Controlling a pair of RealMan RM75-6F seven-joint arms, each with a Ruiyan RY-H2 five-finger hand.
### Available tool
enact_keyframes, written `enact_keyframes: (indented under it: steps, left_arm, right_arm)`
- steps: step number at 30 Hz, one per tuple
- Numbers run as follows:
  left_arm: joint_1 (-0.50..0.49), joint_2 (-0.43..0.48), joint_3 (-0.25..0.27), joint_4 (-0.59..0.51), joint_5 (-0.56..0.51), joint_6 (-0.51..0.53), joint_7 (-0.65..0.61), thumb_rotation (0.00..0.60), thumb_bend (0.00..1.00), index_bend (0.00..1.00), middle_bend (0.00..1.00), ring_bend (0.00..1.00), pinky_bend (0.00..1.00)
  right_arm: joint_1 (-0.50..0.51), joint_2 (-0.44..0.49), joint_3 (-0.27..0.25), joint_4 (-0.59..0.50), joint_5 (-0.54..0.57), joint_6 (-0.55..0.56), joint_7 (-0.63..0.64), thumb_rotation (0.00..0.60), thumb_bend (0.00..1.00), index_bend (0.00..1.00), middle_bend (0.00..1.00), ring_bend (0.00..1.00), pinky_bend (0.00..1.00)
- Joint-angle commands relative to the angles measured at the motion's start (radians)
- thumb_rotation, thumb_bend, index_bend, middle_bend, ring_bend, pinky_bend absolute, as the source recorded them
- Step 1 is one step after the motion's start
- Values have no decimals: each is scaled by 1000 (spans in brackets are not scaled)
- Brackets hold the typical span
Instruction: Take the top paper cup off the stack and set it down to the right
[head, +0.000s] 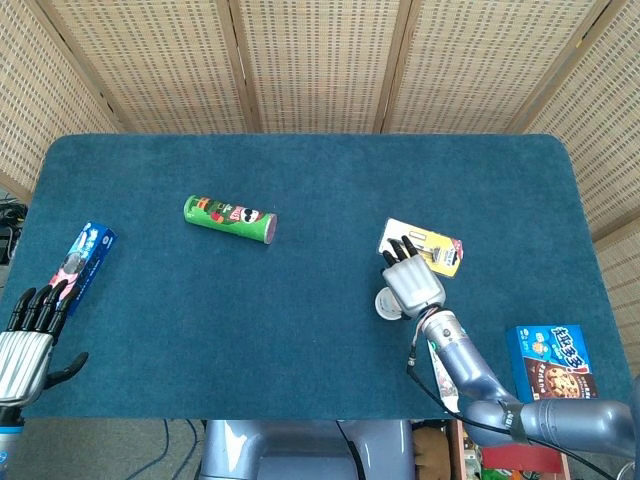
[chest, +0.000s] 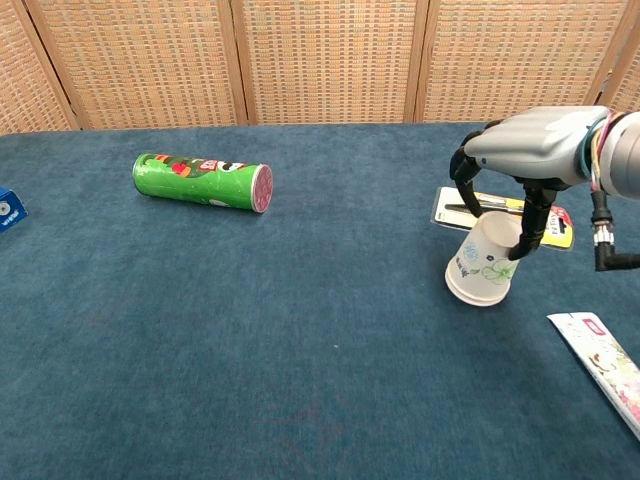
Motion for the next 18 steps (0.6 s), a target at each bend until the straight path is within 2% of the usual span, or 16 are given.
enact_keyframes:
  steps: [1,12,18]
  left_arm:
    - [0,0,0,0,0,0,0,600,246,0,0,0,0]
    - [2,3,1,-1,3,5,-4,600,245,0,0,0,0]
    - [3,4,0,-1,2,5,-6,600,245,0,0,0,0]
  right_arm:
    - [9,16,5,-24,5,12,-17,600,285,500,183,0,0]
    - [37,64,14,-99,49,38,-72,600,285,507,184,0,0]
    - [47,62,5,-90,78,28,-81,600,285,513,193,0,0]
